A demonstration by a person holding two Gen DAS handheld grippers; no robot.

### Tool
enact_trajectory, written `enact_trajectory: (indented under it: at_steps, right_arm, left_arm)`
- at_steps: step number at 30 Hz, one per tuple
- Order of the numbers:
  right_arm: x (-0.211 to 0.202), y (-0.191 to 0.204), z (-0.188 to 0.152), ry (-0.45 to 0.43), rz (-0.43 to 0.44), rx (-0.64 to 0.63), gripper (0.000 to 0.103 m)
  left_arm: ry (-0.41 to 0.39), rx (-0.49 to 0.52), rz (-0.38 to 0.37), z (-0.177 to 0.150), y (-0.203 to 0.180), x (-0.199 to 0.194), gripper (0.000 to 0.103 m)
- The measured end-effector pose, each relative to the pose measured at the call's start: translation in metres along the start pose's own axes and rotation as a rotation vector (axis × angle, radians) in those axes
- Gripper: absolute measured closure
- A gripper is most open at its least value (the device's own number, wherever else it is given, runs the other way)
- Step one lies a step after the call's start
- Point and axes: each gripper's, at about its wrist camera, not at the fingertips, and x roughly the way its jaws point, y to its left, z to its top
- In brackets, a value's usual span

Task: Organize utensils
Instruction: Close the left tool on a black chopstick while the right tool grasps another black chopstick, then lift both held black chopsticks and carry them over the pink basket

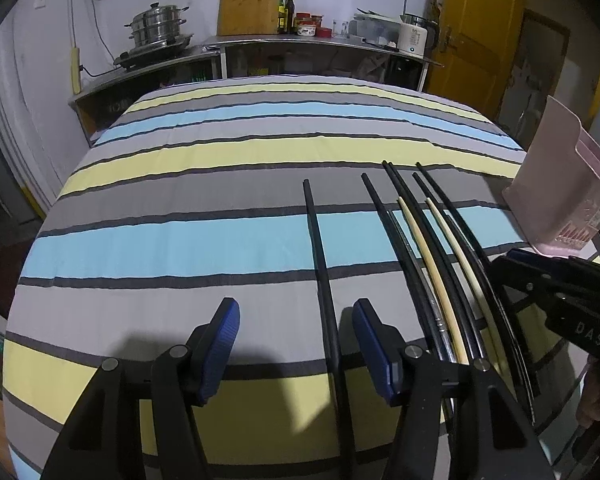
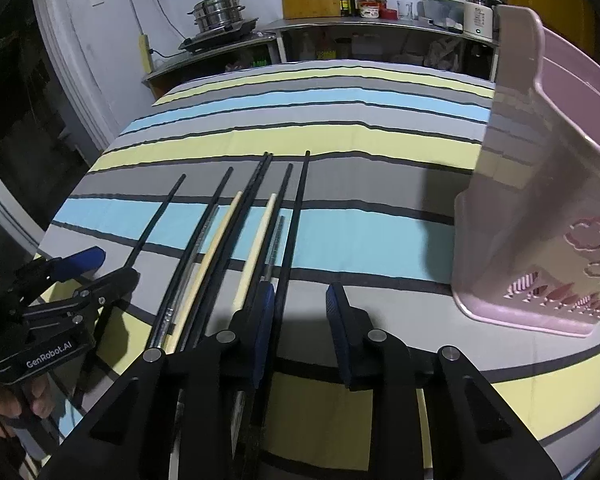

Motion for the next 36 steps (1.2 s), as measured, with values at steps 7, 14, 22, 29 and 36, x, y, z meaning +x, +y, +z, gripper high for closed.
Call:
enact_trajectory:
  at_steps: [7,14,22,29,36]
  right_arm:
    - [0.004,0.004,0.008,0.018,-0.019,-0.016,0.079]
    - [0.021,0.011,0.026,0.041,-0.044,-0.032,0.079]
    - [0.033,0.013,0.044,0.062,-0.048,-0.030,0.095]
    - [0.014,0.008,0.051,0.040,0.014,0.003,0.096]
    - [-0.027,0.010,0.053,-0.030,0.053,0.008,0.097]
  left_arm:
    - [0.015,0.012,0.024,0.010,-0.002,0.008,0.043]
    - [0.043,0.024,0.038,0.028,-0.005,0.019,0.048]
    - [0.053,0.056,0.036,0.039,-0.012,0.025,0.095]
    - [0.045,-0.013,-0.037,0.044,-0.001,0.012,0.098]
    - [-0.035,-0.027,-0.099,0.051,0.001,-0.034,0.098]
